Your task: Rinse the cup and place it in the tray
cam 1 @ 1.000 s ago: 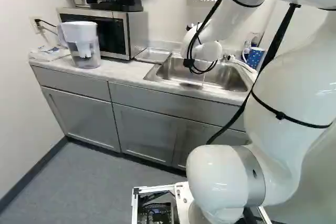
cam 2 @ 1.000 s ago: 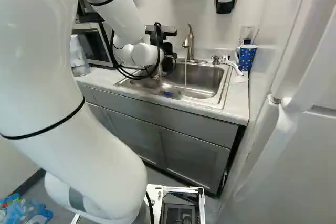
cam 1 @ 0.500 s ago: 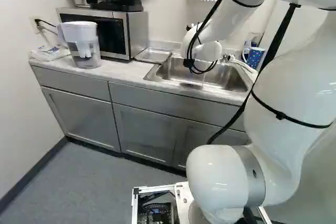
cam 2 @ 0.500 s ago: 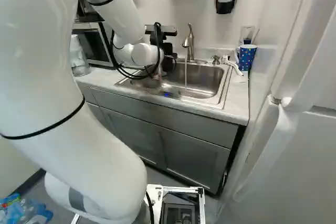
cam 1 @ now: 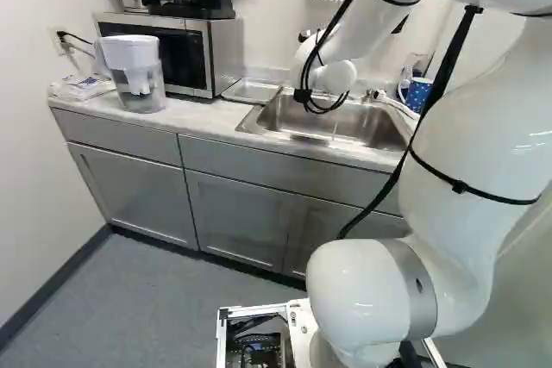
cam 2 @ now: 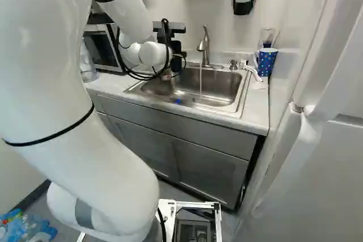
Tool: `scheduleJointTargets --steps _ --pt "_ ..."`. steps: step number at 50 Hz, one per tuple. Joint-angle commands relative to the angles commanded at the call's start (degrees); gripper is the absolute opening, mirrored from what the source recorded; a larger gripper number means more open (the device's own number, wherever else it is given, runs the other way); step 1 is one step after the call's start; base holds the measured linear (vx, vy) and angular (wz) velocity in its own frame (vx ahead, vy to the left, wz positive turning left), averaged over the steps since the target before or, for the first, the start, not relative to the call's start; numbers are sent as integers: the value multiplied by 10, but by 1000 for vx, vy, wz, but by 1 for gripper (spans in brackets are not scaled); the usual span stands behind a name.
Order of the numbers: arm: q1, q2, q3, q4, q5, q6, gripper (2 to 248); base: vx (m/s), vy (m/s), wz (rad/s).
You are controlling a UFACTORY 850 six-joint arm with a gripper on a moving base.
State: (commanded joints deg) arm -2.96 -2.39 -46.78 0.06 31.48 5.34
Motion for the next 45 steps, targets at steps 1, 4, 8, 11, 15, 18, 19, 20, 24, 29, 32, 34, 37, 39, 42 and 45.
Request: scheduleJointTargets --steps 1,4,8,11,15,18,19,20,24,29,32,34,37,39,42,45 --pt "2 -1 -2 0 0 0 125 0 0 0" --pt "7 -2 -7 0 0 0 125 0 0 0" --pt "13 -4 -14 0 0 0 125 0 0 0" --pt "18 -5 -19 0 0 0 125 0 0 0" --pt "25 -7 -26 0 0 0 125 0 0 0" --pt "30 -8 -31 0 0 0 125 0 0 0" --pt "32 -9 -33 0 0 0 125 0 0 0" --pt "33 -9 -35 0 0 0 125 0 0 0" --pt "40 -11 -42 0 0 0 125 0 0 0" --pt "48 -14 -51 0 0 0 125 0 0 0" --pt "53 -16 -57 0 0 0 125 0 0 0" --pt "56 -18 -61 0 0 0 125 0 0 0" --pt "61 -20 -67 0 0 0 125 0 0 0" --pt "64 -22 -70 0 0 0 125 0 0 0" --pt "69 -26 -74 0 0 0 125 0 0 0" --pt "73 -30 -79 0 0 0 125 0 0 0"
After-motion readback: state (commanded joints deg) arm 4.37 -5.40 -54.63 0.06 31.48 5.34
